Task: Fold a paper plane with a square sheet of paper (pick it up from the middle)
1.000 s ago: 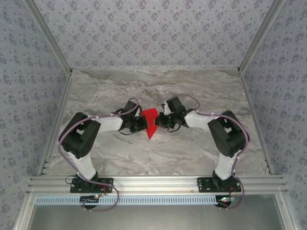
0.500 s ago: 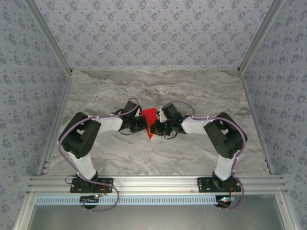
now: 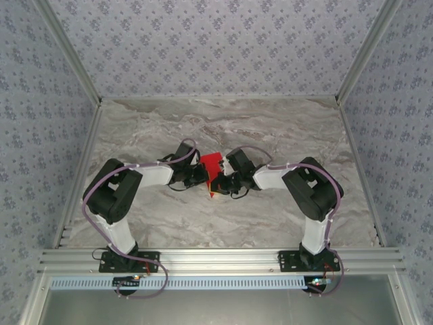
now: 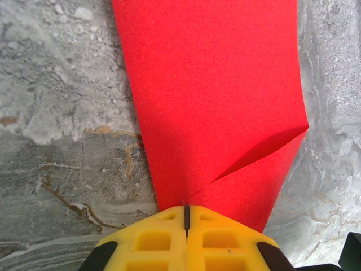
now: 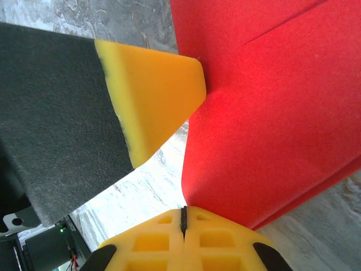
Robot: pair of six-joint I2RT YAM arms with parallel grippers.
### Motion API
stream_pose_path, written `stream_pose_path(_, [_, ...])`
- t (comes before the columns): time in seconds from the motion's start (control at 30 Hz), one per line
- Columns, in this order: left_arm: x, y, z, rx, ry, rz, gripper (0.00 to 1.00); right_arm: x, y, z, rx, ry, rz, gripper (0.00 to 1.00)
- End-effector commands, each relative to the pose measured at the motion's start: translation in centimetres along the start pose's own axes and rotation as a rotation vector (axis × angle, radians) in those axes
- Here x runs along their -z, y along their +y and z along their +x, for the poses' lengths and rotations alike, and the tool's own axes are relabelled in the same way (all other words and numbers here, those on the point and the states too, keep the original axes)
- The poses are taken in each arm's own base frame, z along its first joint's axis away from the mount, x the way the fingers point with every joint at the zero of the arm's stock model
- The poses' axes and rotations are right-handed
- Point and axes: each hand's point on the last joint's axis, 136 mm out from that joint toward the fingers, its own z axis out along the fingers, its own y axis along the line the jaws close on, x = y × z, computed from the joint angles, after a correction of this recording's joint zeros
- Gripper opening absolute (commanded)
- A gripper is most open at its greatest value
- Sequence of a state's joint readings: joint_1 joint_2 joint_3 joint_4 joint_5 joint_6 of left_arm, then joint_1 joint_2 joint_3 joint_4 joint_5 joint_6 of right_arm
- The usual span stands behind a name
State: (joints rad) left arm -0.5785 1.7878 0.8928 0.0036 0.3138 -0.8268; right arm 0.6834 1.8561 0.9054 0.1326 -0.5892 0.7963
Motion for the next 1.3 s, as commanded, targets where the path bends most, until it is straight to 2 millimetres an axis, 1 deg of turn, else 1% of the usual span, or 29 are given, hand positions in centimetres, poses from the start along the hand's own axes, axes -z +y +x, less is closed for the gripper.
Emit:
stream_pose_path(0.0, [-0.2, 1.7, 0.5, -0.018, 0.0, -0.069, 0.0, -0.2, 0.1, 0.0, 0.005, 0.008, 0.001, 0.0])
stream_pose_path(0.07, [-0.2, 1.5, 0.5, -0.023, 0.001, -0.064, 0.0, 0.3, 0.2, -0.6, 0.014, -0.013, 0.004, 0.0])
stream_pose_path(0.17, [0.0, 1.0, 0.2, -0.035, -0.002, -0.051, 0.0, 1.8, 0.2, -2.1, 0.02, -0.074, 0.013, 0.0])
stream_pose_path(0.23, [0.2, 0.4, 0.0, -0.048, -0.007, -0.031, 0.0, 2.8, -0.4, -3.4, 0.021, -0.123, 0.038, 0.0])
stream_pose_path(0.3, [0.4, -0.1, -0.2, -0.059, -0.012, -0.015, 0.0, 3.2, -0.9, -4.3, 0.018, -0.143, 0.062, 0.0])
stream_pose_path(0.43, [0.9, -0.9, -0.6, -0.071, -0.022, 0.006, 0.01, 2.7, -1.9, -5.6, 0.009, -0.144, 0.092, 0.0])
stream_pose_path(0.7, [1.8, -1.9, -0.9, -0.071, -0.042, 0.036, 0.05, 1.4, -4.4, -6.2, -0.046, -0.135, 0.16, 0.0])
stream_pose_path(0.8, [2.4, -2.1, -1.0, -0.055, -0.058, 0.047, 0.11, 1.3, -5.0, -6.1, -0.061, -0.135, 0.172, 0.0])
stream_pose_path(0.87, [2.8, -2.1, -1.0, -0.041, -0.073, 0.054, 0.2, 1.3, -5.2, -6.1, -0.068, -0.136, 0.175, 0.0])
stream_pose_path(0.93, [3.1, -1.9, -0.7, -0.025, -0.081, 0.059, 0.31, 1.4, -5.1, -6.1, -0.069, -0.139, 0.171, 0.0])
stream_pose_path(1.03, [3.3, -1.6, -0.2, -0.001, -0.077, 0.069, 0.42, 1.6, -4.9, -6.1, -0.067, -0.143, 0.164, 0.0])
stream_pose_path(1.1, [3.2, -1.5, 0.2, 0.01, -0.064, 0.078, 0.44, 1.6, -4.7, -6.2, -0.066, -0.145, 0.159, 0.0])
stream_pose_path(1.17, [3.0, -1.6, 0.6, 0.018, -0.047, 0.096, 0.44, 1.6, -4.6, -6.2, -0.065, -0.143, 0.154, 0.0])
stream_pose_path(1.27, [2.5, -1.9, 0.8, 0.027, -0.025, 0.112, 0.42, 1.7, -4.3, -6.3, -0.067, -0.146, 0.141, 0.0])
